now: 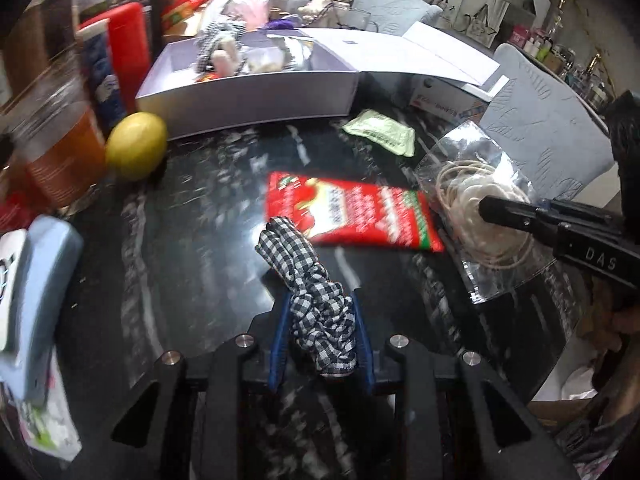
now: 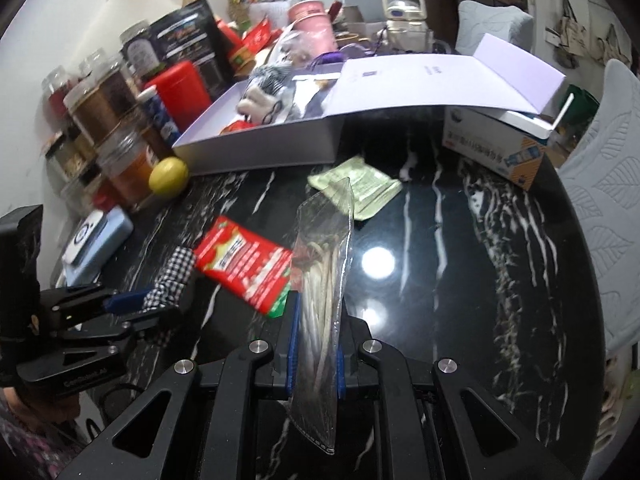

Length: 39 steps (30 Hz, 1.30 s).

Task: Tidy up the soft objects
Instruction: 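Lift the cord bag with the right gripper while the left gripper lifts the scrunchie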

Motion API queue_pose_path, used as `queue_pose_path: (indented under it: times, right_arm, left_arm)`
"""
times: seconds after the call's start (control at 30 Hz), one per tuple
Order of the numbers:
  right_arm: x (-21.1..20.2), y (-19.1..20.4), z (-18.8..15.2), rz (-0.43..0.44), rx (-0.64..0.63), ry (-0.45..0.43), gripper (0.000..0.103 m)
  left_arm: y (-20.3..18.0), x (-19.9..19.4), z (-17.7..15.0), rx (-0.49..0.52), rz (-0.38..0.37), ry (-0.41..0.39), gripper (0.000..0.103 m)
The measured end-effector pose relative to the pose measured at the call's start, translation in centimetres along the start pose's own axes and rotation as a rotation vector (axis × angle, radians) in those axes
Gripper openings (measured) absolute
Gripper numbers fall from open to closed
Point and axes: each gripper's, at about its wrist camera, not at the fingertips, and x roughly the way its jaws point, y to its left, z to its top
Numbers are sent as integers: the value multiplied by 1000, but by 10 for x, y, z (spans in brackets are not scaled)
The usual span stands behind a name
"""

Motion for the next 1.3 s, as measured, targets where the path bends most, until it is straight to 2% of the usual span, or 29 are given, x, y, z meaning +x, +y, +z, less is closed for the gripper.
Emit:
queue_pose_path:
  times: [0.17, 0.47, 0.6, 0.9, 1.3]
  right_arm:
    - [6, 15, -5, -18, -20, 18, 15]
    - [14, 32, -5, -78, -77, 17, 18]
    - [18, 29, -8, -71, -57, 22, 18]
    - [26, 25, -14, -52, -30, 36, 19]
    - [21, 23, -20, -38, -33, 32, 18]
  left_arm:
    - [15, 7, -10, -18, -10, 25, 29]
    - [25, 8, -8, -47, -43, -19, 29]
    - [31, 9, -6, -75, -64, -14, 29]
    - [32, 9, -9, -106, -59, -45, 29]
    - [18, 13, -5, -36, 27, -40, 33]
